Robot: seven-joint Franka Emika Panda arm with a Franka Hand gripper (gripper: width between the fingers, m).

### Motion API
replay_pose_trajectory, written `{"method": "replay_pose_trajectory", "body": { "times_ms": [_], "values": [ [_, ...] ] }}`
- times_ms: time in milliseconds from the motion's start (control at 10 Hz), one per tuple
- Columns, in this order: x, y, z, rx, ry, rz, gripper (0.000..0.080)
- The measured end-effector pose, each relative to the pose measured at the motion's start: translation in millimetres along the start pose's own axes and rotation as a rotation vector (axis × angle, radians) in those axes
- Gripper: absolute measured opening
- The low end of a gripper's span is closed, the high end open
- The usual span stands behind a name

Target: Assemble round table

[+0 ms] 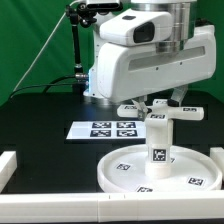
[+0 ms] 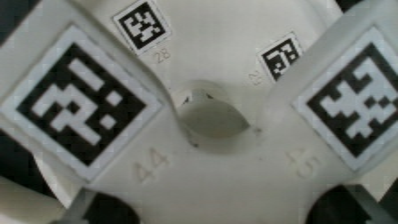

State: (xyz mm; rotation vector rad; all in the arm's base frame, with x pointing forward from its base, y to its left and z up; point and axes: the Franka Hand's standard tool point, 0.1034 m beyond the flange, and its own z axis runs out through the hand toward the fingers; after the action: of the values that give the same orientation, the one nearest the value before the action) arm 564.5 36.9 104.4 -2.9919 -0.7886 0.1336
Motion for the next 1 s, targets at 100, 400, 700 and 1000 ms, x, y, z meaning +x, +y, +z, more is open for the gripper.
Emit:
{"method": "replay_pose_trajectory", "body": {
  "times_ms": [100,400,700,1000],
  "values": [
    [0.0,0.0,0.0,0.0,0.0,0.008,0.045],
    [-0.2,-0.3,0.4,0.015,0.007,0.152,0.045],
    [0.4,0.5,0.9,0.04,0.039,0.492,0.045],
    [0.2,-1.2,1.1,0.067,0.048,0.728,0.045]
  ]
}}
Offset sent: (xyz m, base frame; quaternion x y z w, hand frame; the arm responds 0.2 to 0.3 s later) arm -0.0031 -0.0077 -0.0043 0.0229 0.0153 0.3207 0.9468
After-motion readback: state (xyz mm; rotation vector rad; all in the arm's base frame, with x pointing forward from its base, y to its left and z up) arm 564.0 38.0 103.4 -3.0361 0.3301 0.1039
